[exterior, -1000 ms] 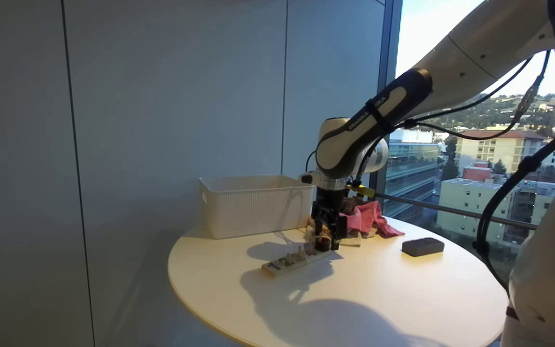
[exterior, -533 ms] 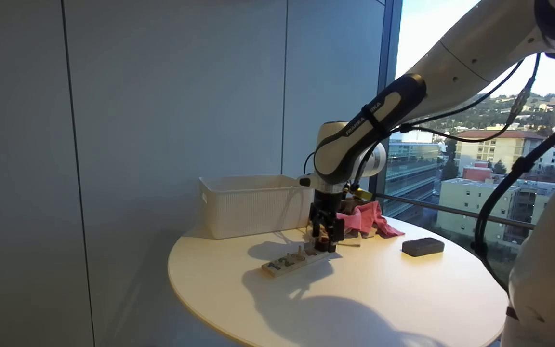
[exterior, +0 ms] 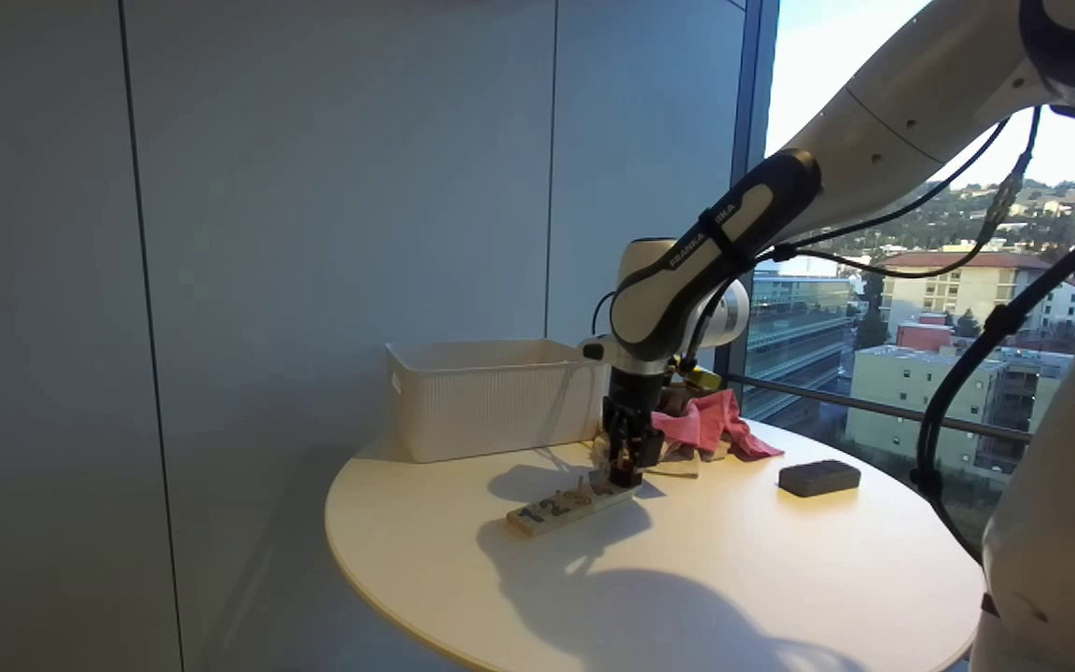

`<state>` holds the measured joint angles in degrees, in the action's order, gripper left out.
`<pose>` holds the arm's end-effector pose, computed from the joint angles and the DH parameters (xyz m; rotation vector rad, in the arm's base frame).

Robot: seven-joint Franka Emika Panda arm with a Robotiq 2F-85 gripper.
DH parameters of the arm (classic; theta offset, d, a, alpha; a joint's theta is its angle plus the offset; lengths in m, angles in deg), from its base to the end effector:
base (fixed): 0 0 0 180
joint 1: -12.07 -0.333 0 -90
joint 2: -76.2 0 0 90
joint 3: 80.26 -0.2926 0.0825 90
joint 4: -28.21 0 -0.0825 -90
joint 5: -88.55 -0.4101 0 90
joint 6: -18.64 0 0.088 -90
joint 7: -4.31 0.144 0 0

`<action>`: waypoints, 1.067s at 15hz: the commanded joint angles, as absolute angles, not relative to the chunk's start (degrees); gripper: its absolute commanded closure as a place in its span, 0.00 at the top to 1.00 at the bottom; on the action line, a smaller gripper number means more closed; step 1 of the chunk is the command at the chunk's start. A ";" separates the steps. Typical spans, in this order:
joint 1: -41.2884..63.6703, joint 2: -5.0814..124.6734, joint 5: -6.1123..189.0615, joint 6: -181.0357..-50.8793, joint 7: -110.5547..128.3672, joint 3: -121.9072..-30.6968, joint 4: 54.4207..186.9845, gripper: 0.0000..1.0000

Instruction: Move the masking tape to the left.

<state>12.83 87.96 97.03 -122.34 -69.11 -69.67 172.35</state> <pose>0.4787 -0.0959 0.2900 2.4764 1.6806 0.1000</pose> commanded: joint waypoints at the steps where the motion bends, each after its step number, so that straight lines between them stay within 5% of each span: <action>1: 13.93 87.55 97.51 -123.56 -69.95 -70.27 171.80 0.31; 16: 14.42 95.33 99.43 -109.98 -65.84 -72.15 167.64 0.27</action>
<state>13.64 91.46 97.98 -115.33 -67.92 -70.63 168.99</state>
